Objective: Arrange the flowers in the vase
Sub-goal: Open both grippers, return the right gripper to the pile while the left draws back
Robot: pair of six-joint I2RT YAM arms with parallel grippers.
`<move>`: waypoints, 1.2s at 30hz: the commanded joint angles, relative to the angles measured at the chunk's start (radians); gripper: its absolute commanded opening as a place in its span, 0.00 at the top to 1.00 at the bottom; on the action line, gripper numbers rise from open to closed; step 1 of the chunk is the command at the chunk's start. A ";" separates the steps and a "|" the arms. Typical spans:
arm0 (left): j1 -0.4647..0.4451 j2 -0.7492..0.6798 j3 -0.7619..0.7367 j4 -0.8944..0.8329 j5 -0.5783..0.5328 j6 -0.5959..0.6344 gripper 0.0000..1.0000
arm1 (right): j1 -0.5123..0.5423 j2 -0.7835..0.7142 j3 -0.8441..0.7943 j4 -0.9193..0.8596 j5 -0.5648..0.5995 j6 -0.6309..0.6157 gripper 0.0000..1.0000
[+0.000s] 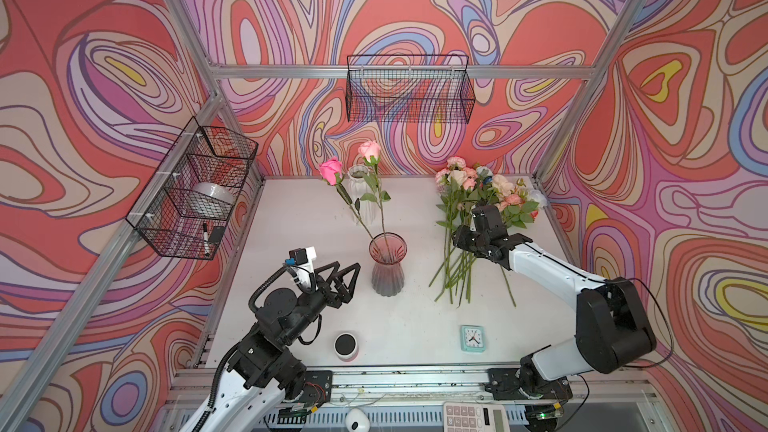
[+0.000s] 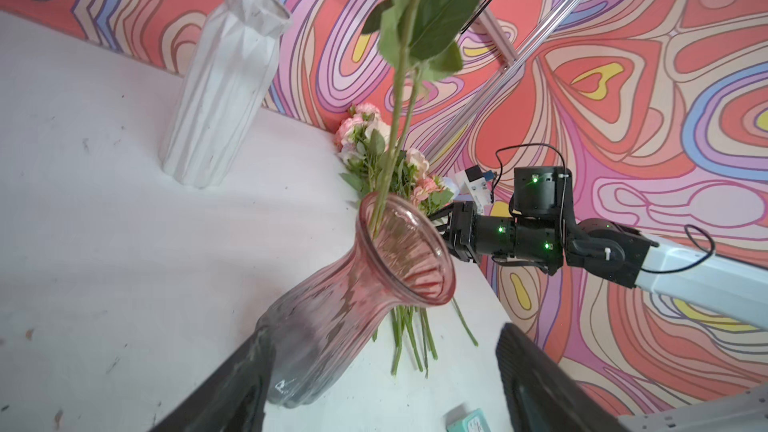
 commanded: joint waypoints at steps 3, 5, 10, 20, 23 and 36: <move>-0.004 -0.064 -0.056 -0.061 0.002 -0.070 0.16 | -0.050 0.145 0.095 -0.014 0.055 -0.037 0.57; -0.004 -0.090 -0.077 -0.077 0.004 -0.085 0.16 | -0.059 0.190 0.130 -0.024 0.066 -0.044 0.59; -0.004 -0.151 -0.108 -0.124 0.000 -0.103 0.16 | -0.069 0.266 0.196 -0.045 0.111 -0.063 0.62; -0.004 -0.187 -0.113 -0.160 -0.016 -0.104 0.16 | -0.090 0.350 0.280 -0.092 0.145 -0.092 0.78; -0.004 -0.184 -0.110 -0.161 -0.017 -0.103 0.17 | -0.091 0.351 0.280 -0.094 0.145 -0.099 0.85; -0.003 -0.169 -0.107 -0.145 -0.015 -0.108 0.17 | -0.091 0.184 0.223 -0.081 0.139 -0.135 1.00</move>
